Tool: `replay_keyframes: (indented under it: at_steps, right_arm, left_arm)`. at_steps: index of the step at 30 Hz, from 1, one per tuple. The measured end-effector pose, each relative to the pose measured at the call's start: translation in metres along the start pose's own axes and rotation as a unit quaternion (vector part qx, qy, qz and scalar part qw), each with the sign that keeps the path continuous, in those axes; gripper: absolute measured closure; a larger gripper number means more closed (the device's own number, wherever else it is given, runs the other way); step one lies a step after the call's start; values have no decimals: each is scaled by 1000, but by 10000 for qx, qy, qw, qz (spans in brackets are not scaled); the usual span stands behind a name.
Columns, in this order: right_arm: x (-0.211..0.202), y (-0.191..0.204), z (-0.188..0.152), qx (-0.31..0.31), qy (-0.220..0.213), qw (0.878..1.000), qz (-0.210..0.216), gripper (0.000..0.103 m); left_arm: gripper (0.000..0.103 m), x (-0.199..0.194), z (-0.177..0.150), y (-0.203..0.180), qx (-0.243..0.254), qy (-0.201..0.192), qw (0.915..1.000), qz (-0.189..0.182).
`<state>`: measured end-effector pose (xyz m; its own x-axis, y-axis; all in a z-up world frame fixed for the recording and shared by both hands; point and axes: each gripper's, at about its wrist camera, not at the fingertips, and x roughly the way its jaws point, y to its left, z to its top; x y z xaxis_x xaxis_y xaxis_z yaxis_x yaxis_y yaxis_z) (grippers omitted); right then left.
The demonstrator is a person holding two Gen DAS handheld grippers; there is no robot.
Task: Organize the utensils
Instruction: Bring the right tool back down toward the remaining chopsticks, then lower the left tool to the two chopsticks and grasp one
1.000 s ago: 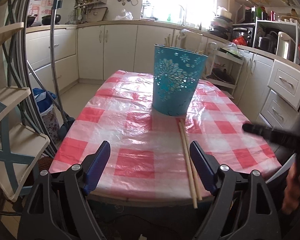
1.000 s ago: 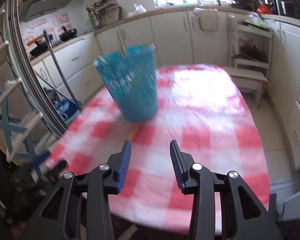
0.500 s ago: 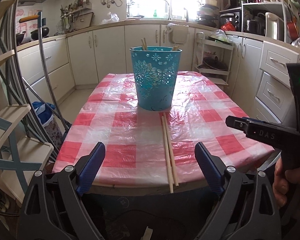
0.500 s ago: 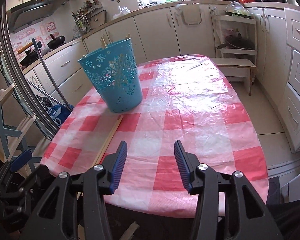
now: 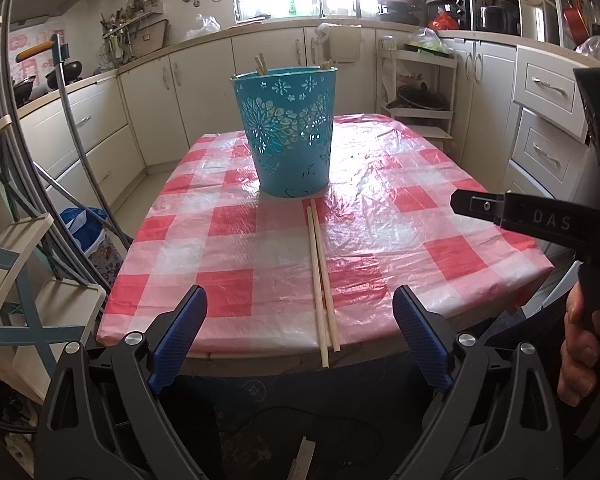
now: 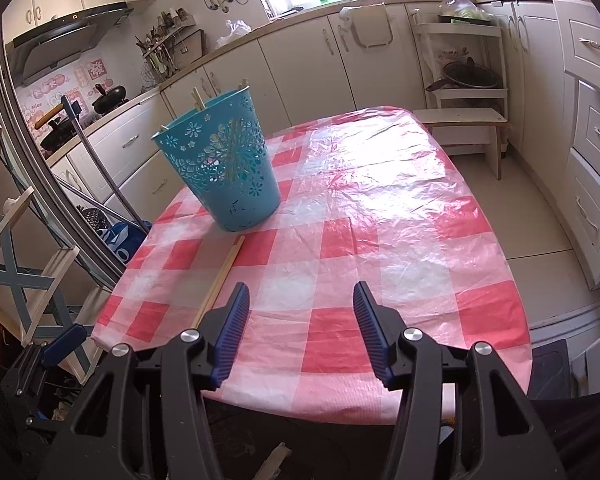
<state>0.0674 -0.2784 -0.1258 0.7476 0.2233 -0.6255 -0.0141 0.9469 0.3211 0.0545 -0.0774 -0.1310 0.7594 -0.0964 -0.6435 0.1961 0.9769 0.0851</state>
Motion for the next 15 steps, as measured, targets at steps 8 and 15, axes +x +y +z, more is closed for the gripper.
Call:
replay_keyframes:
  at_steps: [8,15]
  right_arm:
    - [0,-2,-1,60,70,9999,62,49]
    - [3,-1,-2,94,162,9998,111,48]
  left_arm:
    - [13,13,-4,-2,20,262,9997,-10]
    - [13,27,-7,-2,-12,491,9988,-60]
